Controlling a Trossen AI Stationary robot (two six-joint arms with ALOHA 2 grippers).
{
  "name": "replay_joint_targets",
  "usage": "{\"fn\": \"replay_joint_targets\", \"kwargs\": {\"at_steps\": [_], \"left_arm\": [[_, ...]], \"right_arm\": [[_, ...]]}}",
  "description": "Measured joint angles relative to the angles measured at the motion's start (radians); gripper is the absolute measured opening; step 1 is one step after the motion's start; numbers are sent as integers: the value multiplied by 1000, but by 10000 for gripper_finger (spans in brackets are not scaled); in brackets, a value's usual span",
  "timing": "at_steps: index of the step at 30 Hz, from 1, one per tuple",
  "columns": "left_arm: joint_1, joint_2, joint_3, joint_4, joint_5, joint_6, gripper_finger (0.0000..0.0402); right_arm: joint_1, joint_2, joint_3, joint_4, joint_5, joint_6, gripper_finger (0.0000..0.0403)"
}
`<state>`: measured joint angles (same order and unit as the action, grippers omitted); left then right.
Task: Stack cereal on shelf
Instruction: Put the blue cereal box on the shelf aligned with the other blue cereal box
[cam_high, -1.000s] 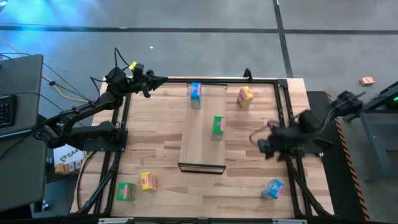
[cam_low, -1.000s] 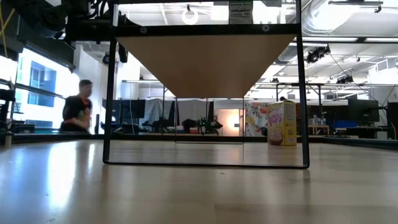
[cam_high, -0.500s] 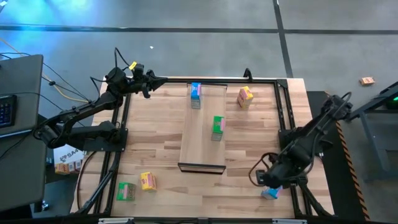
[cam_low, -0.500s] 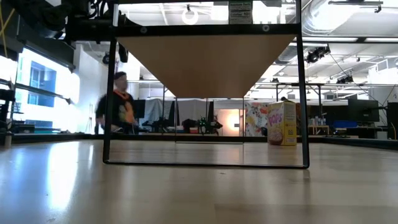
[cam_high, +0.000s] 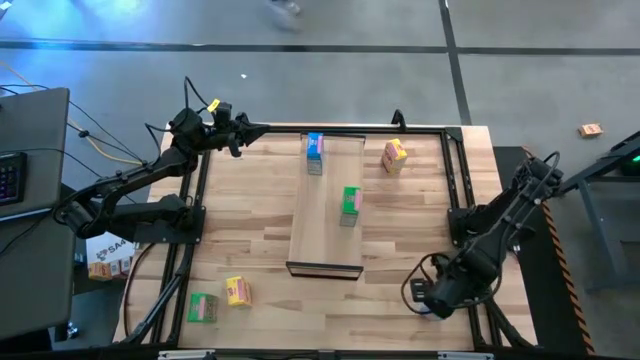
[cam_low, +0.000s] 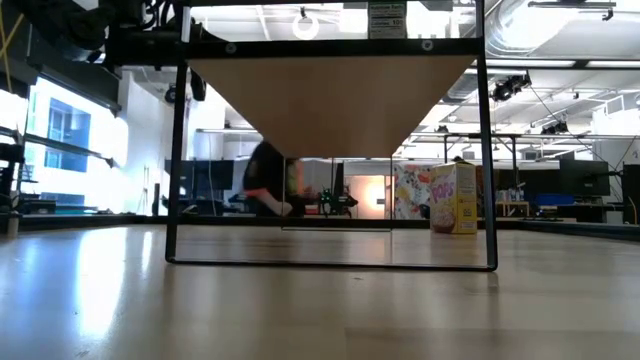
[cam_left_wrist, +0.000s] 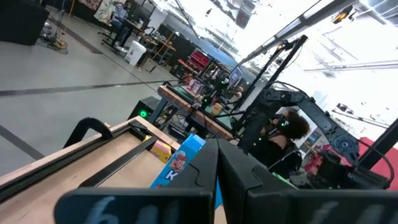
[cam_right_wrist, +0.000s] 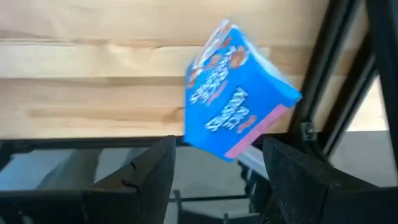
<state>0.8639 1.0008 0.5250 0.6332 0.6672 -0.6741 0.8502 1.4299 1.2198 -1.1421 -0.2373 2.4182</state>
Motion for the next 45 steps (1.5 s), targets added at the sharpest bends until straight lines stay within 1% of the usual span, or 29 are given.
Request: {"fn": "replay_joint_targets", "kwargs": {"at_steps": [4,9,11,13,15,18,23,25,29,33,39,45], "left_arm": [[0,0,0,0,0,-2,0],[0,0,0,0,-2,-3,0],[0,0,0,0,-4,-8,0],[0,0,0,0,-6,-27,0],[0,0,0,0,-8,-31,0],[0,0,0,0,-10,-32,0],[0,0,0,0,-9,-44,0],[0,0,0,0,-9,-58,0],[0,0,0,0,-9,-57,0],[0,0,0,0,-9,-57,0],[0,0,0,-1,-9,-57,0],[0,0,0,-1,-9,-57,0]], "right_arm": [[38,4,0,-25,11,-8,225],[113,5,32,-36,205,-114,225],[130,5,62,-69,245,-173,225],[139,4,107,-107,267,-273,225],[137,4,160,-135,272,-425,225],[128,8,219,-138,241,-730,225],[139,20,229,-110,185,-1358,225],[141,18,217,-112,165,-1510,225],[147,19,177,-150,153,-1669,225],[155,19,117,-153,154,-1822,225],[154,19,30,-100,159,-1919,225],[154,19,-16,-33,169,-1955,225]]}}
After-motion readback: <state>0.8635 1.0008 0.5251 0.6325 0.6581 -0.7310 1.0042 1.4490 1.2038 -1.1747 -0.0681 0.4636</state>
